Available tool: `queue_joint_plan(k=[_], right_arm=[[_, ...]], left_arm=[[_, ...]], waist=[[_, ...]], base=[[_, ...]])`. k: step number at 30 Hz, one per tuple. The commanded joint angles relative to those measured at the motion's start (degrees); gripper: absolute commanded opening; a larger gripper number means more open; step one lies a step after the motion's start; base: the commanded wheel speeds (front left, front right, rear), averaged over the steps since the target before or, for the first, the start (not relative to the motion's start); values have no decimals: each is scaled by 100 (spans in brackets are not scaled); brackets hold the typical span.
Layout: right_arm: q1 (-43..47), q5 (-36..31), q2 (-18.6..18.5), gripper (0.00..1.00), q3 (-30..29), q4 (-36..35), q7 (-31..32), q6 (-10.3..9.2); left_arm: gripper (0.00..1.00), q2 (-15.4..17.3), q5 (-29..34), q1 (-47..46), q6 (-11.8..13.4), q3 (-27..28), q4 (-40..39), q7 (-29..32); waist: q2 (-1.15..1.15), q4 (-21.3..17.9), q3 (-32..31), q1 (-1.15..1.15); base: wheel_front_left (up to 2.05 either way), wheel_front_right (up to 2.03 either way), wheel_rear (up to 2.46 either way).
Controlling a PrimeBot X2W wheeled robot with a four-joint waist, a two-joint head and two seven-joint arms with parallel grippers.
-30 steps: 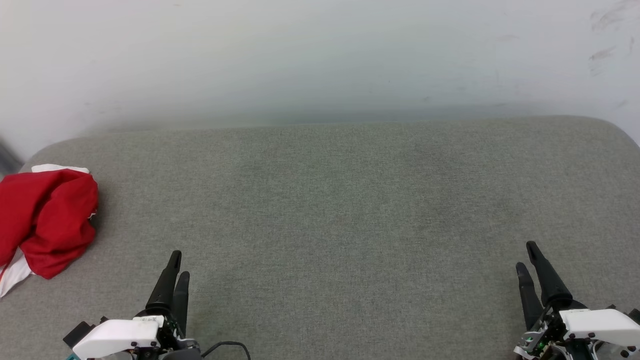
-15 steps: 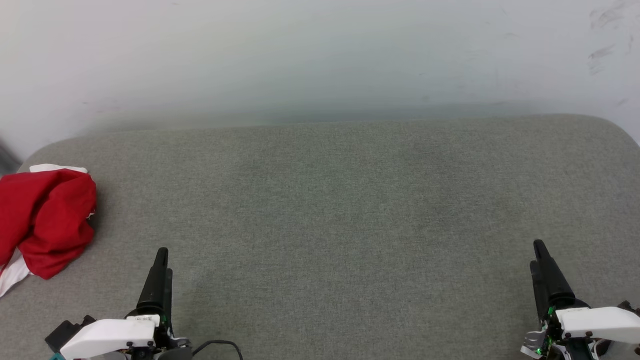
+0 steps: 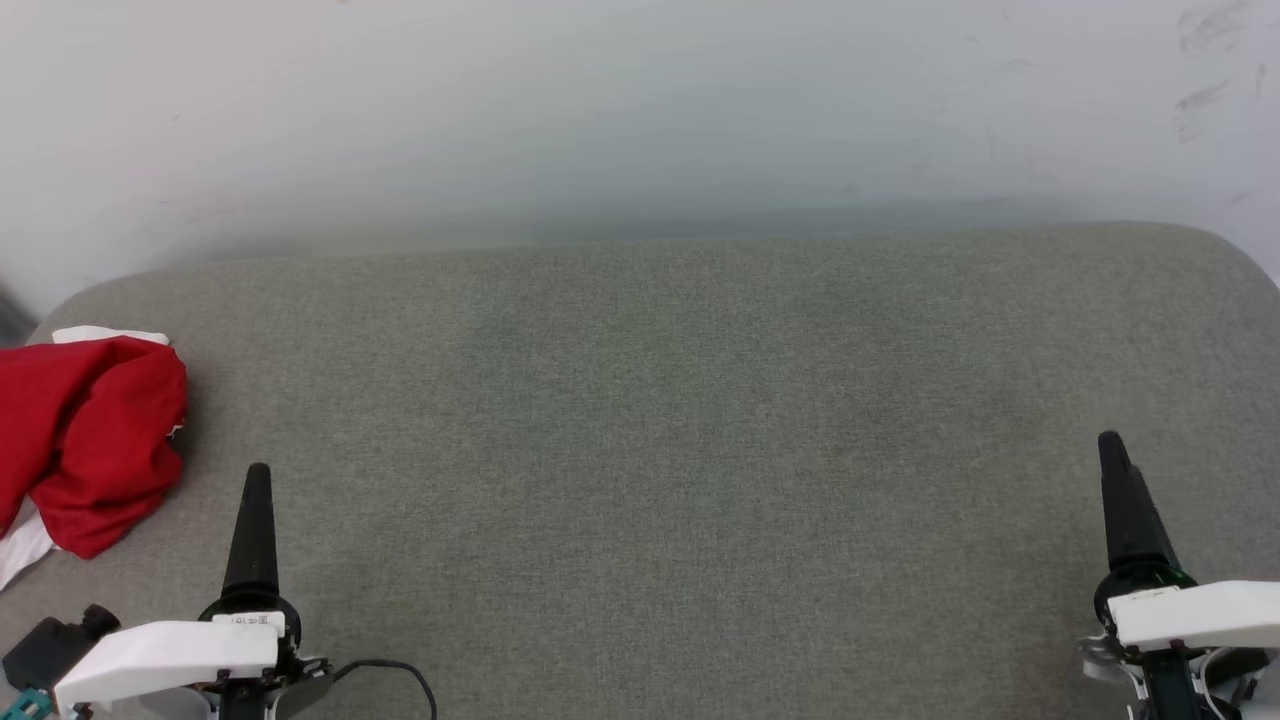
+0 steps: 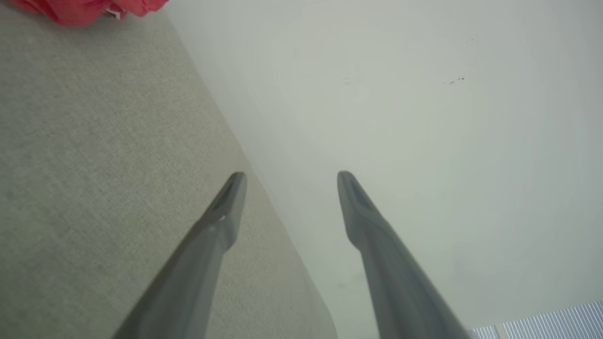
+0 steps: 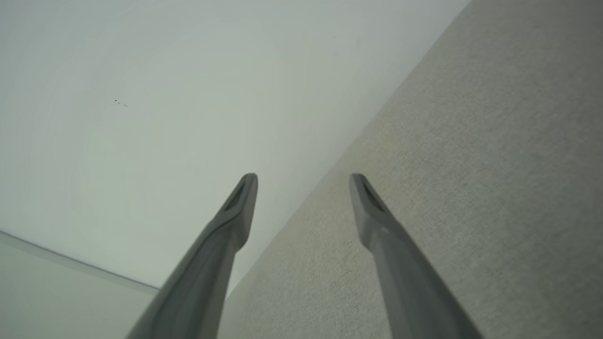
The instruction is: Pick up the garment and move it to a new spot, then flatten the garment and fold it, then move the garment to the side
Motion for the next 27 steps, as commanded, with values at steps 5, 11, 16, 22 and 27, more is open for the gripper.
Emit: queue_joint_plan(k=[5, 11, 16, 22, 27], right_arm=[[-140, -1308, -6, 100, 110, -636, -162, 1], [-135, -2095, -6, 100, 286, -936, -262, 2], [-127, -2758, -6, 100, 397, -1170, -355, 1], [-97, -3429, -6, 100, 463, -1310, -459, 1], [-77, -3908, -5, 100, 483, -1346, -544, 1]], left_arm=[[100, 21, 1123, -62, 230, -186, -706, -164], [100, 22, 2002, 10, 647, -560, -1120, -263], [100, 23, 2877, 22, 1035, -959, -1365, -357], [100, 208, 3752, 35, 1514, -1515, -1497, -460], [100, 543, 4120, -9, 1948, -2174, -1481, -546]], waist=[[0, -18, 37, 0], [0, -35, 57, 0], [0, -42, 79, 0], [0, -43, 104, 0], [0, -48, 120, 0]], base=[[0, 0, 0], [0, 0, 0], [0, 0, 0], [0, 0, 0], [0, 0, 0]])
